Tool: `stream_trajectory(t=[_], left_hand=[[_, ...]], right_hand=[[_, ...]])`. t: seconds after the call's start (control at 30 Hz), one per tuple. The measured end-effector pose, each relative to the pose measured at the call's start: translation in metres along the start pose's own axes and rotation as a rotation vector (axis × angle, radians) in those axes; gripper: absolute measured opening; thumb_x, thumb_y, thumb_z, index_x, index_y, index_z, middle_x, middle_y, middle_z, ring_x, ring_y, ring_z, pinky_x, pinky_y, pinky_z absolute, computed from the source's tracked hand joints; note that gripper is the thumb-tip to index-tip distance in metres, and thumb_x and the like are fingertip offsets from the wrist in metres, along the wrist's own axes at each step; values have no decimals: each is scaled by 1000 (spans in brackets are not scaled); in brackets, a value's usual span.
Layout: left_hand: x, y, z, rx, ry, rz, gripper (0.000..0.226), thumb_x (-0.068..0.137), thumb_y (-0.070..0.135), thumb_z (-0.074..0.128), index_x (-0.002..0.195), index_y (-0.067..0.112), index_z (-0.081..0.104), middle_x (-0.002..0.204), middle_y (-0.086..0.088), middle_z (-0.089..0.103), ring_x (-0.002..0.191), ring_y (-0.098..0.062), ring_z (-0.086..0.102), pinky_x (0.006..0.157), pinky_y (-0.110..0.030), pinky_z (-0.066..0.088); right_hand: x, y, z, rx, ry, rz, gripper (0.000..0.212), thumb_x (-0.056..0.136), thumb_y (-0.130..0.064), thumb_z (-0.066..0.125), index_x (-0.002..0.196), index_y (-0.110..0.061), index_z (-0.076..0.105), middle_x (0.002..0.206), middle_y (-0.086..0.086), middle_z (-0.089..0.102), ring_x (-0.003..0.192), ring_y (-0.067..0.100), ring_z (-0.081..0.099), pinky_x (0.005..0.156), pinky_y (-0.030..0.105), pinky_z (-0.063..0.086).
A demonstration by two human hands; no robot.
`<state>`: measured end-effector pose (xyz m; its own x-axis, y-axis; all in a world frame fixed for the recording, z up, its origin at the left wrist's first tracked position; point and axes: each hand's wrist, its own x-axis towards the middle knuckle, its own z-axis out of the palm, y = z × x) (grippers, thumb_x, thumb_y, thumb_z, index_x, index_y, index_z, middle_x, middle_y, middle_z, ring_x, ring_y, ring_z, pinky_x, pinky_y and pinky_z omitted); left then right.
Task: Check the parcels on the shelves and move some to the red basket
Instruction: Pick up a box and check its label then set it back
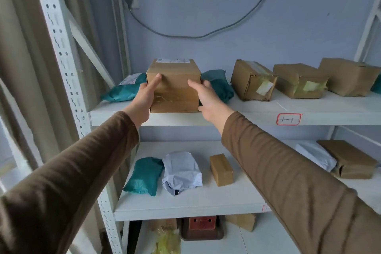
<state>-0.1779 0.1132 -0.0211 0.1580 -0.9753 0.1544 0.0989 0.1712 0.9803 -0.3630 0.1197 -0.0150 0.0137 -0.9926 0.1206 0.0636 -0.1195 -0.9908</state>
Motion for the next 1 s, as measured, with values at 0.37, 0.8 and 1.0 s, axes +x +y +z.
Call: stream_trajectory(t=[0.37, 0.8, 1.0], left_hand=[[87, -17, 14, 78, 61, 42, 48, 101, 37, 62, 142, 14, 51, 134, -5, 62, 121, -24, 60, 106, -38, 48], [70, -13, 43, 421, 182, 670, 79, 97, 3, 58, 163, 15, 18, 173, -7, 11, 160, -23, 9, 130, -40, 10], [44, -12, 99, 468, -74, 868, 65, 98, -3, 51, 159, 11, 33, 171, -7, 21, 160, -22, 13, 129, -30, 10]], right_hand=[[87, 15, 19, -145, 125, -54, 76, 93, -37, 65, 158, -20, 29, 158, 1, 41, 139, 25, 43, 98, 38, 37], [92, 12, -22, -400, 359, -399, 57, 103, -16, 52, 157, -21, 36, 159, 3, 43, 144, 19, 43, 103, 24, 36], [87, 2, -77, -567, 492, -305, 52, 101, -22, 56, 151, -24, 42, 142, 0, 55, 125, 22, 57, 89, 28, 43]])
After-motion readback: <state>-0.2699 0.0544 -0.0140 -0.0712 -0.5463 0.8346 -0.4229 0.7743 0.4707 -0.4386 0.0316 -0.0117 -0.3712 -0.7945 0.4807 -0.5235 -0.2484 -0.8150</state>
